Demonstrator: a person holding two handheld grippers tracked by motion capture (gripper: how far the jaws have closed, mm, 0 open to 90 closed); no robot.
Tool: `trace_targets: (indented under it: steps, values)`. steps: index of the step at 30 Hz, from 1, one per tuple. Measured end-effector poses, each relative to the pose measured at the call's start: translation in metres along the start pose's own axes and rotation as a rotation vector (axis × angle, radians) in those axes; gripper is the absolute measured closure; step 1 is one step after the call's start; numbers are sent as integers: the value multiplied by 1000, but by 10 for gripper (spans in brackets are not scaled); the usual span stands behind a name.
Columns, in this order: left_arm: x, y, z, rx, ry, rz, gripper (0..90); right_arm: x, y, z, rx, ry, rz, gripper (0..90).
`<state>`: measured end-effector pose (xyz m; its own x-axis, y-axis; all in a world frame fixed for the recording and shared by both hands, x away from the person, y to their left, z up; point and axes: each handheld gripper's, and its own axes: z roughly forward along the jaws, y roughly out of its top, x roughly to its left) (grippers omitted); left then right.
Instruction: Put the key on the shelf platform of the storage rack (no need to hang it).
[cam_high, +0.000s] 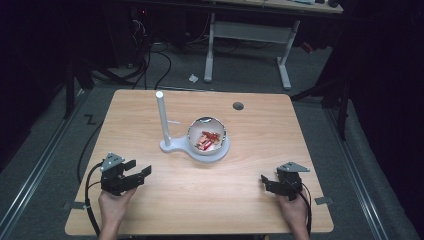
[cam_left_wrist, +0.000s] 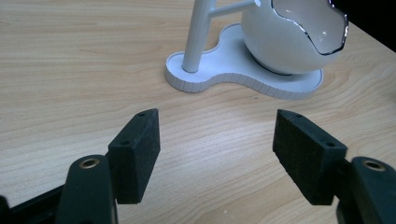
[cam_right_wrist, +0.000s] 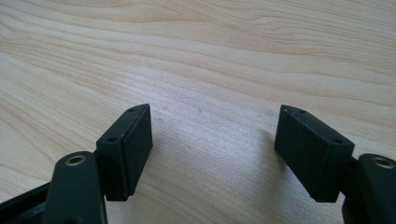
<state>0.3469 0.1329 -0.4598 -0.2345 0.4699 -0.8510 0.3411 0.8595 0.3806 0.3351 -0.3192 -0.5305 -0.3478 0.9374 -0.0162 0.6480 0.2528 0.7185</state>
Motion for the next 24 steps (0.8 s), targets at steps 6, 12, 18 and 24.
trace_targets:
  steps: [6,12,18,24]
  values:
    - [3,-4,4,5,10,-5,324,0,0,0,0,1,1,280]
    - [8,-10,8,12,19,5,325,0,0,0,0,0,0,280]
    - [13,-18,15,20,47,10,324,0,0,0,0,0,1,280]
    - [16,-29,24,14,70,30,322,0,0,0,0,1,1,280]
